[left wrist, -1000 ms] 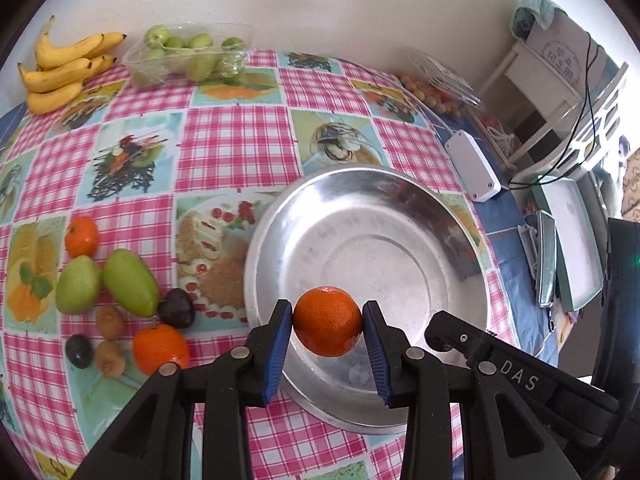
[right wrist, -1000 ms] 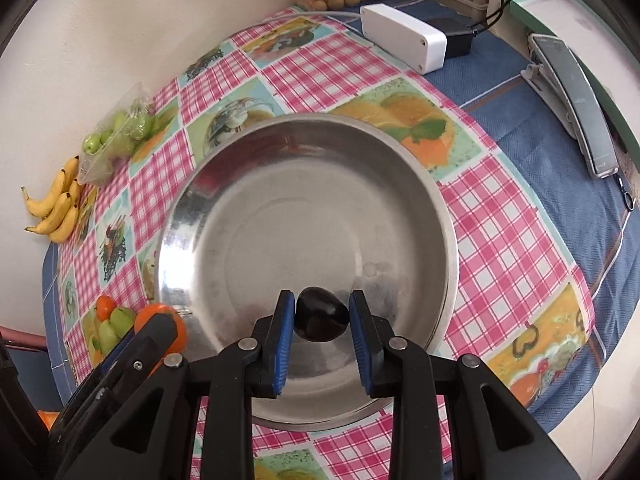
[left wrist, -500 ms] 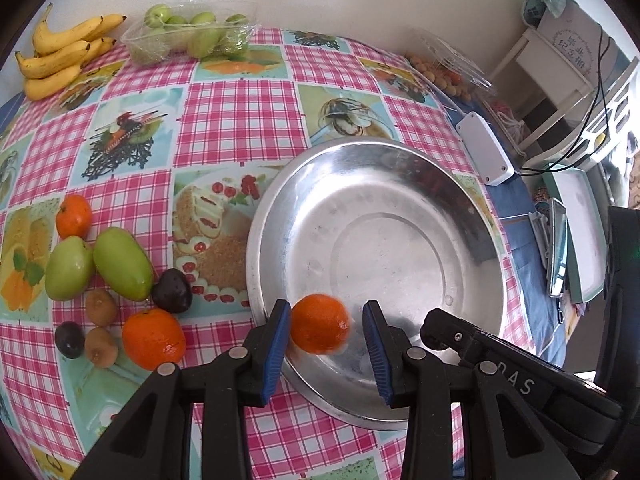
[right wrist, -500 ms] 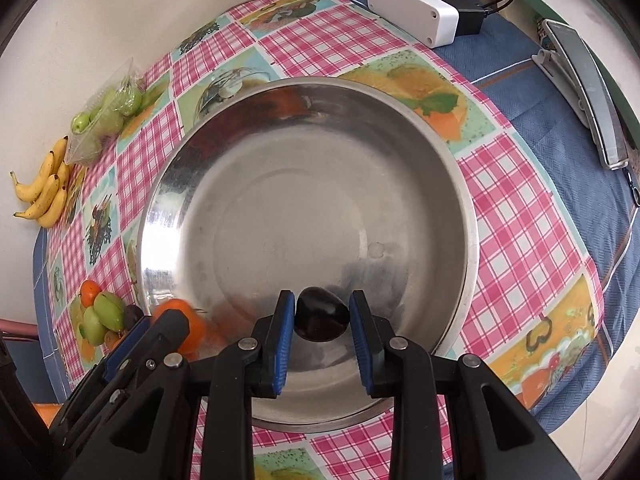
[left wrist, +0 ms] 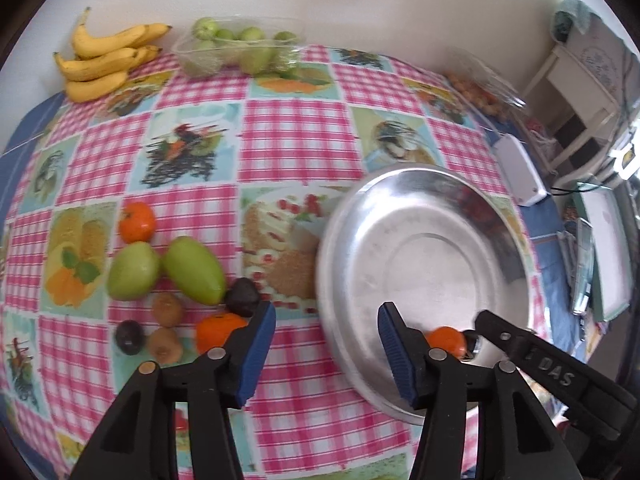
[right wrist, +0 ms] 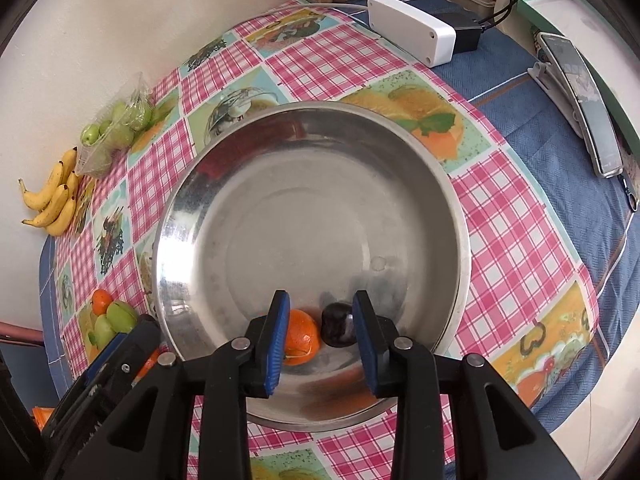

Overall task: Organize fruits
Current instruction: 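Open both tools to drop the plum and orange into the bowl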

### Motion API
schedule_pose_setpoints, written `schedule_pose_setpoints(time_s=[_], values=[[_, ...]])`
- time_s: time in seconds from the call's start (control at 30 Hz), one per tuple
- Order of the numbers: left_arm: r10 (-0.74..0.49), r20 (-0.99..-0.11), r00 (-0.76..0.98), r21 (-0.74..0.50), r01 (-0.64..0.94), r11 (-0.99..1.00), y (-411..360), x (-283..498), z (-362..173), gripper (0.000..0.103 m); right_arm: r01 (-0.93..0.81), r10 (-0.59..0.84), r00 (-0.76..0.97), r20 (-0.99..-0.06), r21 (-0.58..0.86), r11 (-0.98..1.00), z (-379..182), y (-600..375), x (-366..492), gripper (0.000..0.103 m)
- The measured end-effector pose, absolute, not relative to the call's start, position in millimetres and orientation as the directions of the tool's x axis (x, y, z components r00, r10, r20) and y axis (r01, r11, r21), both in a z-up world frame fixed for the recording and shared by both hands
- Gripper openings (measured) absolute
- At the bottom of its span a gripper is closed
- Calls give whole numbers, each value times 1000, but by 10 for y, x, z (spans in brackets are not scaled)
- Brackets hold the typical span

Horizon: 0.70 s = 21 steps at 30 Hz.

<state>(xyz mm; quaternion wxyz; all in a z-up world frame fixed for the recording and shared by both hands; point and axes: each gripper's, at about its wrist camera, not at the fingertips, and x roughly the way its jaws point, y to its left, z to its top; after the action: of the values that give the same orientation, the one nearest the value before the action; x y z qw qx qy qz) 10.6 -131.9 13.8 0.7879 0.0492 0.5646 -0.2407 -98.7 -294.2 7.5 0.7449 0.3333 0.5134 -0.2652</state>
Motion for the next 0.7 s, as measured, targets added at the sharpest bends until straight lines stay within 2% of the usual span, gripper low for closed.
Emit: schedule_pose_setpoints(time_s=[0.03,0.1,0.23,0.3,0.33,0.43,0.5,0.7], values=[[-307,-917,253,-181,422,888,-1285,131,135,62,736,-52,333,-942,225,639,77,-2940,-986,37],[-285,-921,266,-166,392,905,-1187,177,124,67,733,-51,333,-942,225,642,78,-2934,-977,55],[-262,-924,279,-162,336,928,-1035,258,94,86,718,-48,327,-944,215,662,73,-2908,-923,63],[-250,-926,282,-161,305,939,-964,291,65,95,708,-48,323,-945,208,675,58,-2883,-883,71],[-244,-927,284,-159,290,944,-930,306,47,102,702,-47,322,-946,205,683,52,-2866,-865,71],[-225,-928,296,-150,257,955,-848,340,19,103,683,-45,320,-946,197,704,35,-2829,-823,74],[-222,-928,299,-150,244,958,-808,363,7,103,675,-49,320,-946,191,712,31,-2807,-807,88],[-209,-931,299,-142,230,963,-741,412,-28,103,651,-57,326,-944,180,738,46,-2748,-764,91]])
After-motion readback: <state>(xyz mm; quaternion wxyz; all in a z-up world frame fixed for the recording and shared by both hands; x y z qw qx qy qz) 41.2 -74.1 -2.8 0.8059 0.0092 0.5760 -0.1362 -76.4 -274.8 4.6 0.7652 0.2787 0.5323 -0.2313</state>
